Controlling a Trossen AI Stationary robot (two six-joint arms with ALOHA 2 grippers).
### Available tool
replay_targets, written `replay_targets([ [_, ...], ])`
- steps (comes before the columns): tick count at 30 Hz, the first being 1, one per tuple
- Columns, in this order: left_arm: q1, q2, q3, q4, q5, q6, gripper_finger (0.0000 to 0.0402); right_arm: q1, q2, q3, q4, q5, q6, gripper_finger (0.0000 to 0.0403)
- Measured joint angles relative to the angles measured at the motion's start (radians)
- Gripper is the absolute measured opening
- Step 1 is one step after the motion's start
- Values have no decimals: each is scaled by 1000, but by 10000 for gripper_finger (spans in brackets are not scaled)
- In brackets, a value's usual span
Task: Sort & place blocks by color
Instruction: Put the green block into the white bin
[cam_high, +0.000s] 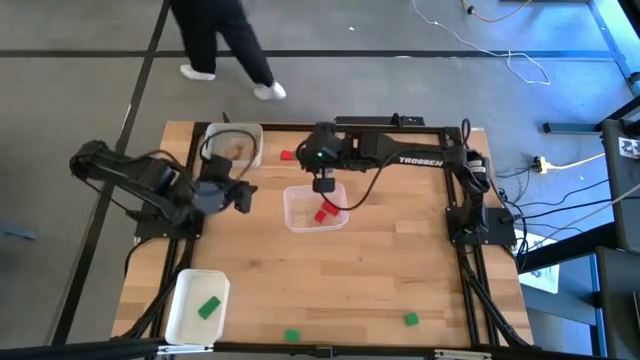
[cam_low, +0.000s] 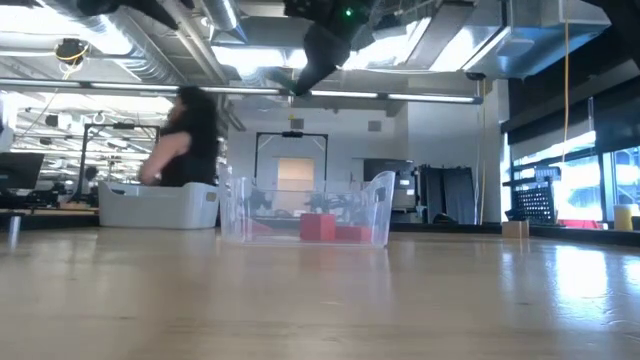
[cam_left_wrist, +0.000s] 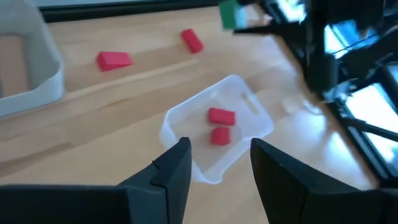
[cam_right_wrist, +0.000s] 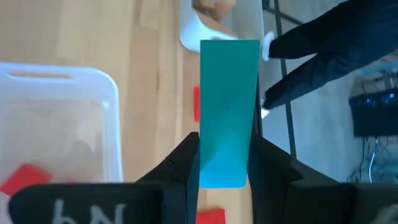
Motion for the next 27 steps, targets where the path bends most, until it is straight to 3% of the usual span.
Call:
replay_targets([
  [14, 282, -53, 0, 289, 322, 239, 156, 72, -1, 0, 77, -5, -4, 99],
  [20, 372, 15, 0, 295, 360, 282, 156, 90, -1, 0, 77, -11, -4, 99],
  [27, 427, 110, 0, 348, 492, 330, 156, 101, -1, 0, 79, -11, -4, 99],
])
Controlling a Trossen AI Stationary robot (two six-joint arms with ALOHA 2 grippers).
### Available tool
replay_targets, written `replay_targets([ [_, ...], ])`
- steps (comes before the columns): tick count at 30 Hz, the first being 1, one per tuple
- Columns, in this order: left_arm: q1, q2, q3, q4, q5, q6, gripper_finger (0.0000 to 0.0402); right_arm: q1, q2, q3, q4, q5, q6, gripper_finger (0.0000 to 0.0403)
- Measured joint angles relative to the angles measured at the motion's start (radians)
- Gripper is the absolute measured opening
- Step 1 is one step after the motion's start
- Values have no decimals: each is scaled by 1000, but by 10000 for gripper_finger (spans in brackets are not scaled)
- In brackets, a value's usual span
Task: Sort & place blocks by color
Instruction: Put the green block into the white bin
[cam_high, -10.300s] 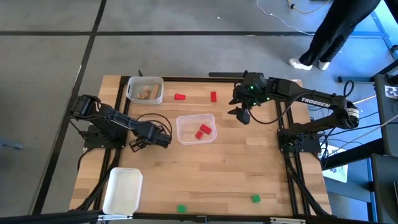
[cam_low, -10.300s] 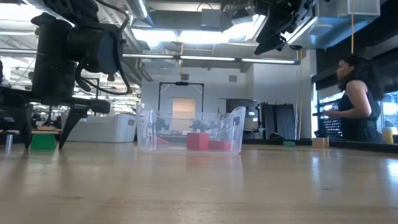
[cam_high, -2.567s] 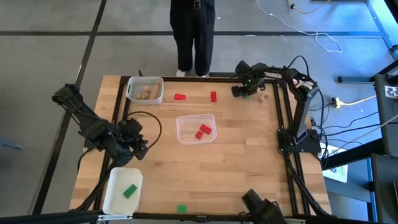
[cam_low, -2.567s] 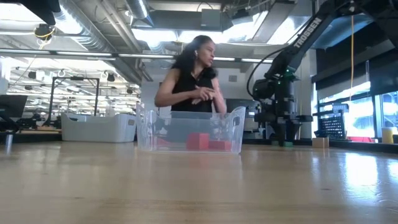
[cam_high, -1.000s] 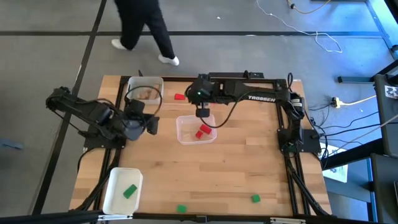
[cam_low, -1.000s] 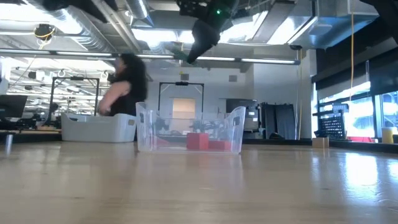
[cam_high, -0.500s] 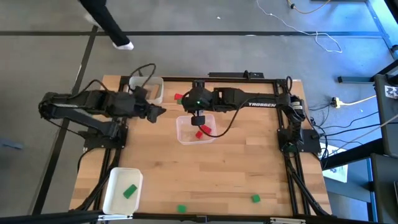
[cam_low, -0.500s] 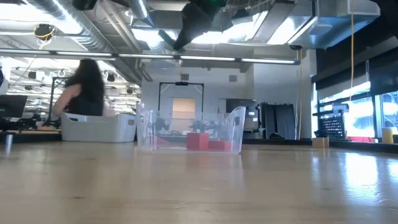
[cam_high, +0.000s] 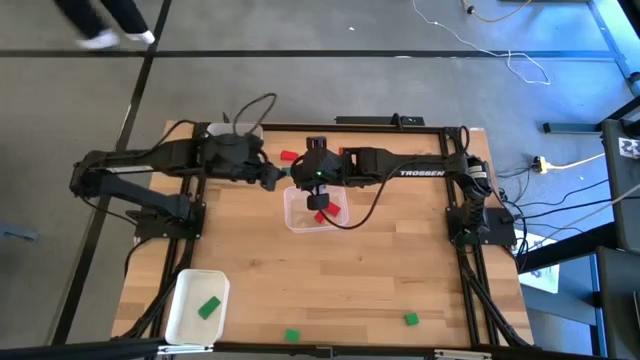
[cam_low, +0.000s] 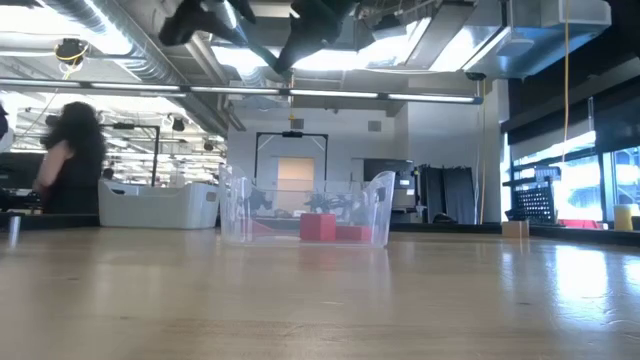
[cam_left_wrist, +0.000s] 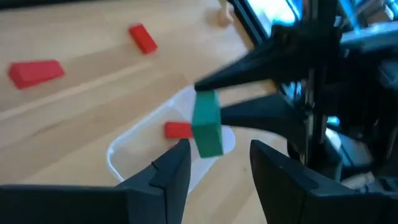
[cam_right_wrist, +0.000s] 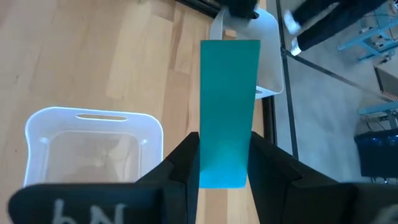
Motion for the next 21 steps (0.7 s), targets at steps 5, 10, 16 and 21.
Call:
replay_targets([
  [5, 11, 47, 1, 35, 31, 20, 156, 1, 0, 0, -17, 2, 2, 99],
  [10, 15, 80, 2, 41, 16, 25, 156, 0, 0, -2, -38, 7, 2, 99],
  [16, 14, 82, 2, 43, 9, 26, 156, 0, 0, -2, -49, 12, 2, 99],
  [21, 6, 56, 0, 41, -13, 20, 156, 1, -1, 1, -36, 12, 3, 99],
])
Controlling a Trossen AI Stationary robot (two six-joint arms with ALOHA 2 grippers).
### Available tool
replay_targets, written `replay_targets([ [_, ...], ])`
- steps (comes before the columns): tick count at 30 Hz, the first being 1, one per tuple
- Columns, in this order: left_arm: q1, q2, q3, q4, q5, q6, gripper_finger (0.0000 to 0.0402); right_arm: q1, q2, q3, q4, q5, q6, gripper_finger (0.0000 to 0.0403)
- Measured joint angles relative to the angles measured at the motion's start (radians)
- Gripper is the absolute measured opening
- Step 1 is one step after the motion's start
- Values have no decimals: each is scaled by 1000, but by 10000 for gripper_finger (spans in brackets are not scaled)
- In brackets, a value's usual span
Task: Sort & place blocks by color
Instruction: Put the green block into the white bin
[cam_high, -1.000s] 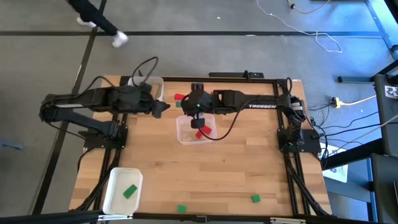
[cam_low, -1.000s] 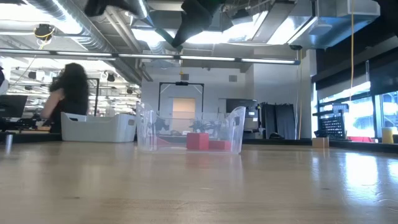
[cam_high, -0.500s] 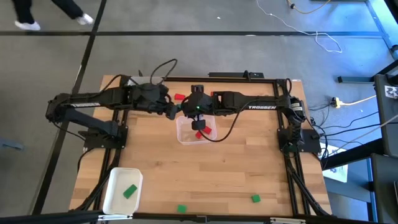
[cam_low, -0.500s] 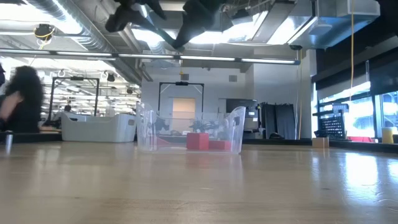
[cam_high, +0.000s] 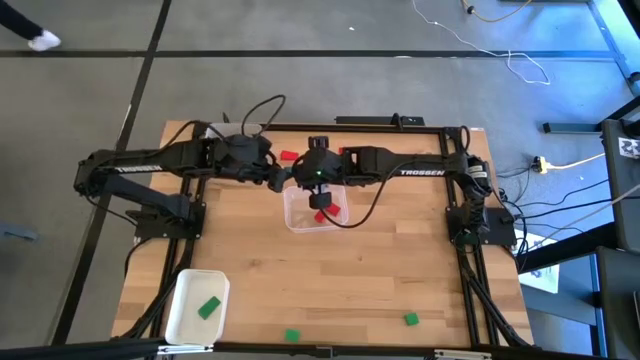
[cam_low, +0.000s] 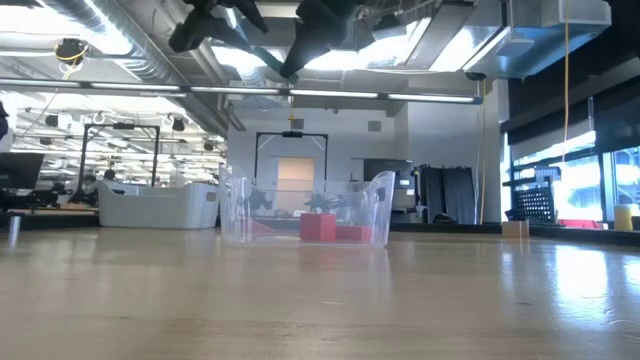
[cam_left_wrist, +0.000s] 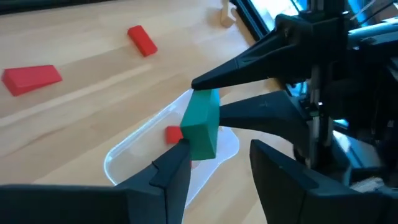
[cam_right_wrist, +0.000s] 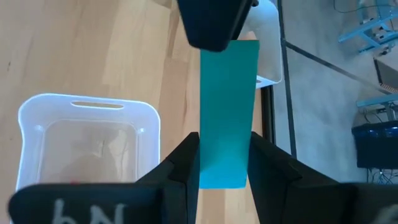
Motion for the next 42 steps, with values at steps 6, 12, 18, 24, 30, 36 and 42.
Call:
replay_targets([
  [6, -26, -34, 1, -28, -77, -2, 156, 2, 0, 1, 6, -8, 0, 99],
  [12, -26, -38, -1, -72, -84, -21, 156, 0, 0, 1, 8, -7, 0, 99],
  [18, -26, -39, 0, -62, -88, -25, 156, 0, 0, 1, 10, -5, 0, 99],
  [24, -26, -28, 0, -54, -89, -81, 156, 0, 0, 1, 25, -4, 0, 99],
  [30, -25, 10, -1, -35, -92, -81, 156, 0, 0, 0, 25, -3, 0, 99],
  [36, -15, 54, 2, 13, -96, -57, 156, 0, 0, 0, 24, -3, 0, 99],
  [42, -15, 54, 0, 13, -117, -15, 149, 0, 1, -1, 34, -10, 0, 99],
])
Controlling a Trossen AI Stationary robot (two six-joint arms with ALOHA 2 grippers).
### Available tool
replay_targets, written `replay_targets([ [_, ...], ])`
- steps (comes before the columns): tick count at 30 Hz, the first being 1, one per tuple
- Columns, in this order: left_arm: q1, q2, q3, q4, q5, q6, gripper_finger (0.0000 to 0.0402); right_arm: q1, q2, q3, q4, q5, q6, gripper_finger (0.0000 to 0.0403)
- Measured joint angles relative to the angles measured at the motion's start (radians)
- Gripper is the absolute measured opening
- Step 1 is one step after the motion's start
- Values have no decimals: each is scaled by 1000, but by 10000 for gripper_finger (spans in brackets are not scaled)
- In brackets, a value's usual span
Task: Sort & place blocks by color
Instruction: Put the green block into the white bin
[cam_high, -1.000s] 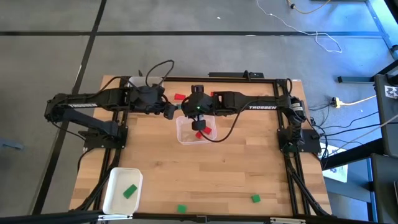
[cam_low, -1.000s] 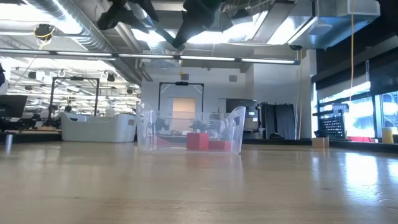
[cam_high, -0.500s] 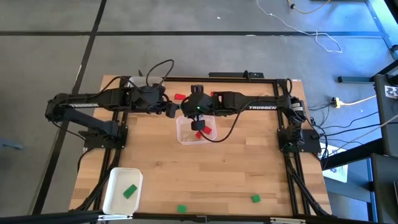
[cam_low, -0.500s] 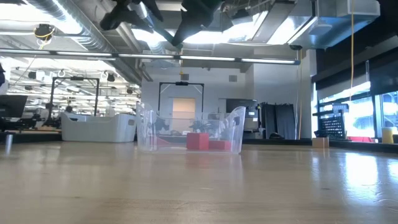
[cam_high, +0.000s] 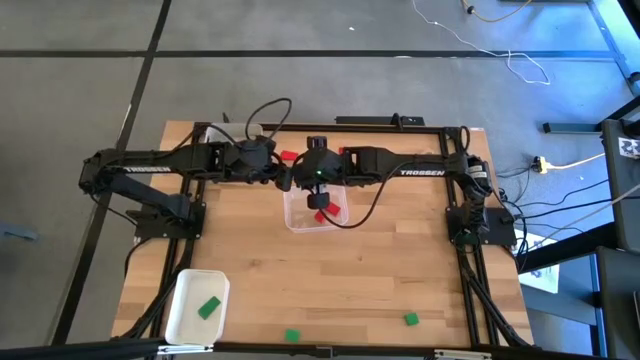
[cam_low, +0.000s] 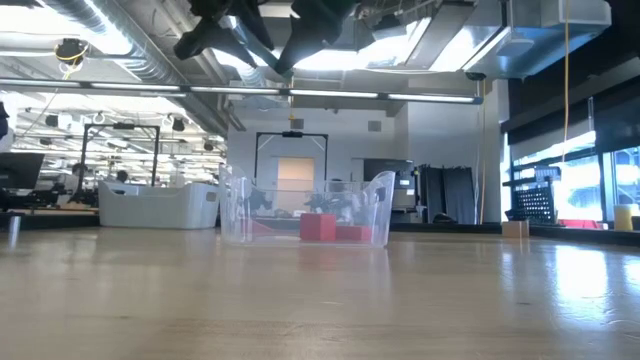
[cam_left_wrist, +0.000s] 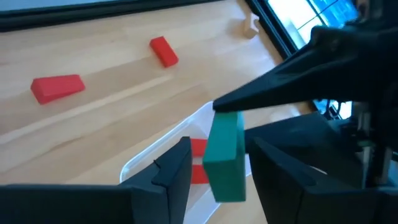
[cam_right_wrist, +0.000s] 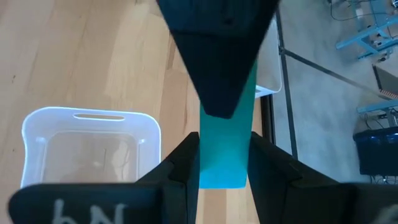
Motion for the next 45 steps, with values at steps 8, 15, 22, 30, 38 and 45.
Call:
replay_targets([
  [8, 0, -2, 1, 6, 3, 0, 50, 0, 0, 0, -1, -8, 1, 99],
  [15, 0, -2, 1, 1, 0, 12, 50, 0, 0, 0, -1, -25, 4, 99],
  [22, -1, 0, 0, -45, -2, 40, 46, 1, 0, 0, -7, -50, 4, 152],
  [30, -6, -18, 0, -186, 36, 30, 46, 1, -5, 7, -64, -7, 29, 162],
  [38, -64, -69, -2, -495, 193, 38, 45, -19, -13, 146, -289, 57, 148, 164],
  [45, -214, -82, 1, -732, 417, 42, 45, -57, -15, 265, -427, 53, 273, 165],
])
